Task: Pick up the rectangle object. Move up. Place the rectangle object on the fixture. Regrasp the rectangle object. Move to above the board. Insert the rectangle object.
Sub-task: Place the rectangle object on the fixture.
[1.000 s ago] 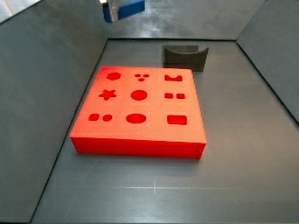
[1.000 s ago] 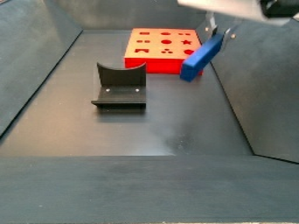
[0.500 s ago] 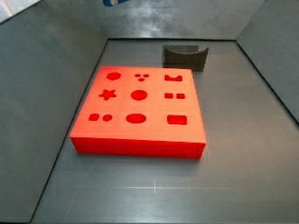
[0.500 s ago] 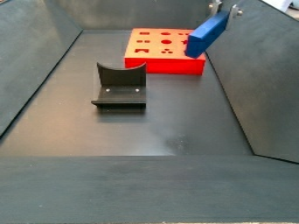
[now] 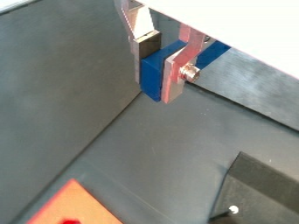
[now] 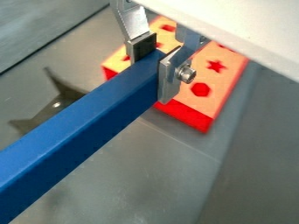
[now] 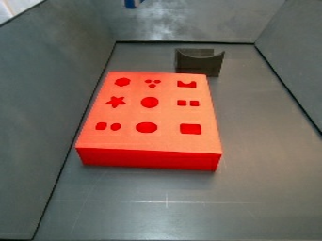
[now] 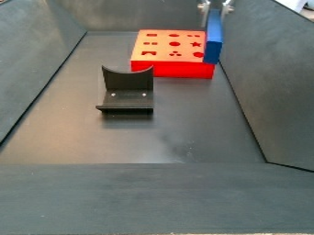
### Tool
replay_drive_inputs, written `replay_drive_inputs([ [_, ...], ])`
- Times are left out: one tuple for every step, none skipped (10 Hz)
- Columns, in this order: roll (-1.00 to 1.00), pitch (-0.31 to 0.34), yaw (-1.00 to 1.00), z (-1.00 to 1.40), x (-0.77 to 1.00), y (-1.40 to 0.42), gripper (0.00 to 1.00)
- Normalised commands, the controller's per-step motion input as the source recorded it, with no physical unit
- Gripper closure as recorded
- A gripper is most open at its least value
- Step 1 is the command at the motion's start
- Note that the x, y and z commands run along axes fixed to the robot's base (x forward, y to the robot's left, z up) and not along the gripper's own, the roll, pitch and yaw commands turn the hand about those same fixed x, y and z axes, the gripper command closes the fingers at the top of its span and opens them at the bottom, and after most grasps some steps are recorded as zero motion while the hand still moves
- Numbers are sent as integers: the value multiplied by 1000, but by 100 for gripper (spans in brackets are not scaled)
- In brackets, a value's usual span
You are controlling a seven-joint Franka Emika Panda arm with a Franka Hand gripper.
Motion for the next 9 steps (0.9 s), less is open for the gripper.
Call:
replay_drive_inputs([
  [132, 165, 522, 17, 1000, -95, 100],
  [117, 132, 302, 15, 1000, -87, 100],
  [107, 118, 198, 14, 1000, -83, 100],
  [95, 114, 117, 12, 1000, -76, 100],
  [89, 120, 93, 12, 1000, -73, 100],
  [79, 132, 67, 12, 1000, -67, 100],
  [72, 140, 54, 12, 1000, -63, 100],
  [66, 148, 46, 11, 1000, -58, 100],
  [-1000, 59, 64, -12, 1000, -172, 100],
])
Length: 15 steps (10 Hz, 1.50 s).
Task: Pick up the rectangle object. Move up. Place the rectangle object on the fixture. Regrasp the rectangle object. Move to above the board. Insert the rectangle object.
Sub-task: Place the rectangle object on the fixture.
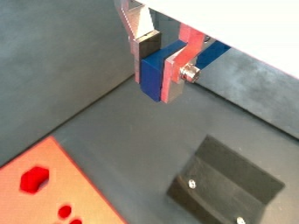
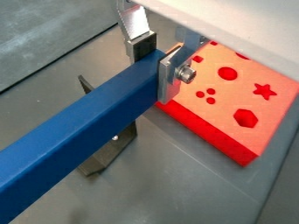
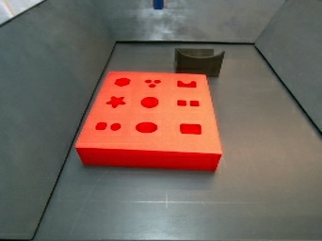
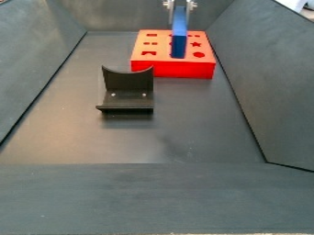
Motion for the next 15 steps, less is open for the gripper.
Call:
replay_drive_inputs([
  [-1000, 59, 58, -16, 1000, -165, 100],
  [-1000, 66, 47, -16, 1000, -116, 100],
  [-1000, 76, 41, -13, 1000, -93, 100],
  [-1000, 88, 36, -11, 1000, -73, 100],
  [-1000, 101, 28, -12, 1000, -38, 100],
  [-1000, 109, 20, -16, 1000, -19, 100],
  [-1000, 118, 7, -20, 1000, 5, 100],
  [-1000, 124, 1, -23, 1000, 14, 100],
  [-1000, 132, -13, -23, 984, 29, 100],
  [-1000, 141, -29, -24, 881, 35, 100],
  [-1000, 148, -44, -24, 803, 37, 100],
  [-1000, 155, -62, -23, 729, 40, 100],
  [-1000, 164, -83, -27, 652, 41, 100],
  [-1000, 171, -107, -24, 582, 43, 100],
  [-1000, 179, -137, -23, 515, 45, 100],
])
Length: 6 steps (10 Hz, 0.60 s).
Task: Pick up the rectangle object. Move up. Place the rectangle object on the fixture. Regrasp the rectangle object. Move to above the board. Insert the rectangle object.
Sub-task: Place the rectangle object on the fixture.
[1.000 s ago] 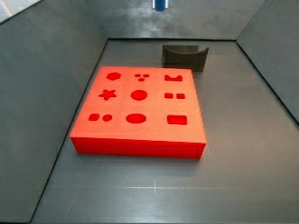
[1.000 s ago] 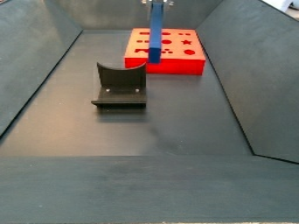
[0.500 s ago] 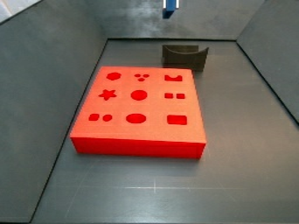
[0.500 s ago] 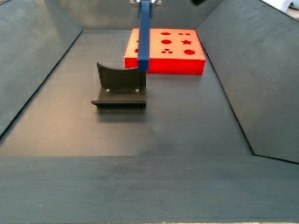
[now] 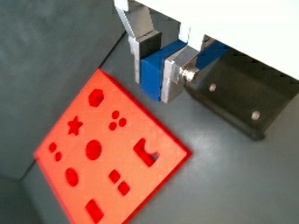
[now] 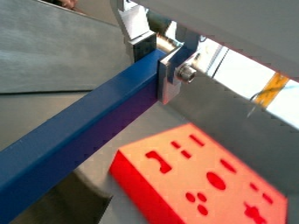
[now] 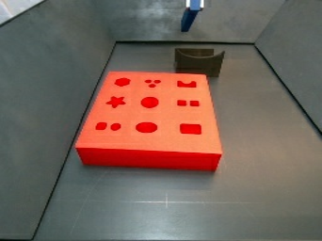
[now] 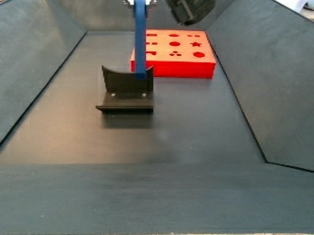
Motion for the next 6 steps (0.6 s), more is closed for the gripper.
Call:
replay_drive_inputs([
  [-965, 185, -185, -25, 429, 46, 100],
  [-791, 153, -201, -26, 373, 49, 100],
  [-561, 107, -210, -28, 301, 50, 100],
  [-446, 84, -209, -25, 266, 50, 100],
  [-253, 49, -194, -15, 188, 38, 100],
  [-200, -77, -48, -1000, 126, 127, 100],
])
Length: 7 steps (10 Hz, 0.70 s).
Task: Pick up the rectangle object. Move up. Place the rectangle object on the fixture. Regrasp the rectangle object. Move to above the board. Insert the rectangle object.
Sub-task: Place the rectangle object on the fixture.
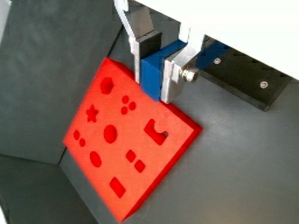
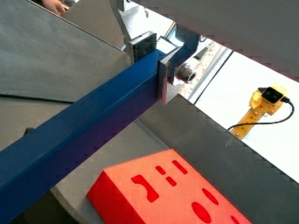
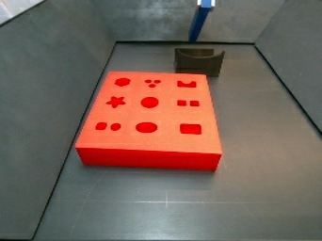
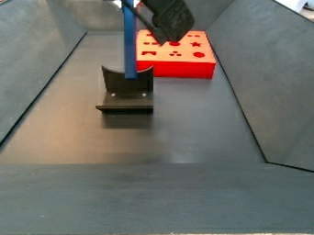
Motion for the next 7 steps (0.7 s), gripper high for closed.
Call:
replay_drive_inputs([
  [-180, -104, -33, -1000, 90, 127, 100],
  [-145, -105, -12, -1000, 103, 116, 100],
  [-105, -85, 7, -1000, 118, 98, 100],
  [-82, -67, 21, -1000, 122, 94, 100],
  [-78, -44, 29, -873, 114, 79, 100],
  [-79, -26, 28, -699, 101, 60, 100],
  [-64, -8, 23, -559, 84, 59, 100],
])
